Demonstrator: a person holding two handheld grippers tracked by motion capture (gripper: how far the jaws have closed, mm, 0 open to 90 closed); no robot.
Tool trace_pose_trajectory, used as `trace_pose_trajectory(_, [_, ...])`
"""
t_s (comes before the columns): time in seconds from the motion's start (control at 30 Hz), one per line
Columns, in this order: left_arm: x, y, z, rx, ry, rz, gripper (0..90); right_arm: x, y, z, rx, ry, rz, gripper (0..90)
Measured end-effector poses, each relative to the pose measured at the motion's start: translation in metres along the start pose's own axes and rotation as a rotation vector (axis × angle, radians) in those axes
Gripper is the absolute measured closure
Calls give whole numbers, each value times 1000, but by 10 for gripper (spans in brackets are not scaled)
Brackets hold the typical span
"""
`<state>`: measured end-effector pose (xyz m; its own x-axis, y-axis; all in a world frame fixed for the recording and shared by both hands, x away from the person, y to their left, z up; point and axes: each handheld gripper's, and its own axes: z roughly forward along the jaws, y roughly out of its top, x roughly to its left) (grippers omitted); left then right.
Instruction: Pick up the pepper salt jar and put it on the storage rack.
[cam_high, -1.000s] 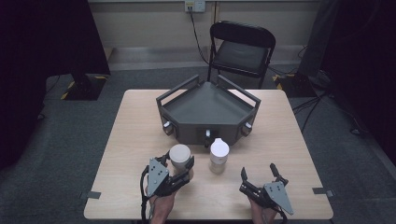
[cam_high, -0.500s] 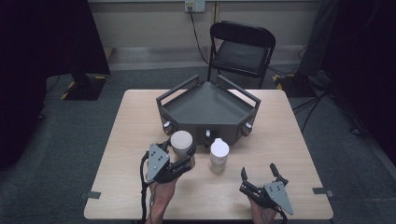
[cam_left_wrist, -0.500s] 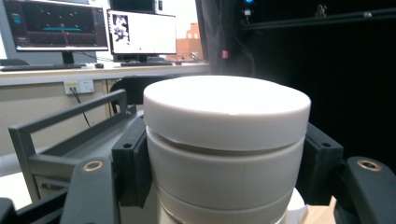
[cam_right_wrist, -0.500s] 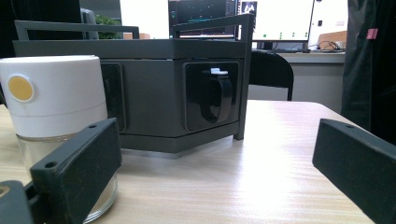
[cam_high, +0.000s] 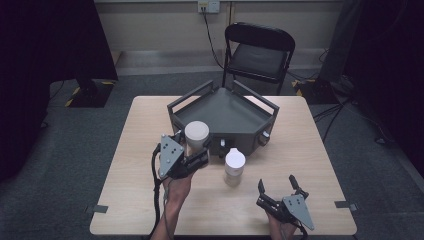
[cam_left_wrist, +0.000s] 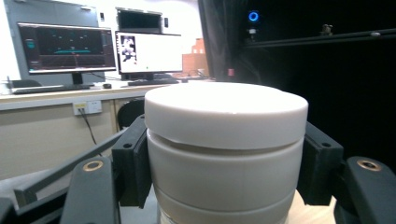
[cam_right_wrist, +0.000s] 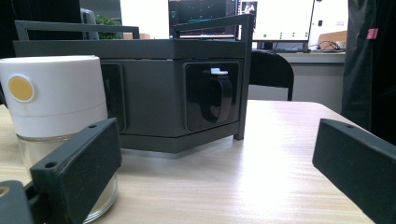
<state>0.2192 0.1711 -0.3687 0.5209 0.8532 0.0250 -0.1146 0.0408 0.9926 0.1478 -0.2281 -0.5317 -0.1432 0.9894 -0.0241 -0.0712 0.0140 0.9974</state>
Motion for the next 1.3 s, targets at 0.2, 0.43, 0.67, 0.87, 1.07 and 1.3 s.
trace_pose_trajectory(0.2, [4, 9, 15, 12, 20, -9, 342, -1, 0, 0, 0, 4, -1, 0])
trace_pose_trajectory(0.43, [10, 15, 32, 38, 38, -45, 342, -1, 0, 0, 0, 5, 0, 0])
trace_pose_trajectory(0.67, [12, 21, 51, 84, 65, -46, 342, -1, 0, 0, 0, 5, 0, 0])
trace_pose_trajectory(0.87, [14, 32, 70, 109, 87, -35, 342, -1, 0, 0, 0, 5, 0, 0])
trace_pose_trajectory(1.07, [15, 42, 89, 150, 111, -13, 342, -1, 0, 0, 0, 6, 0, 0])
trace_pose_trajectory(1.3, [18, 44, 103, 177, 130, -18, 341, -1, 0, 0, 0, 6, -1, 0])
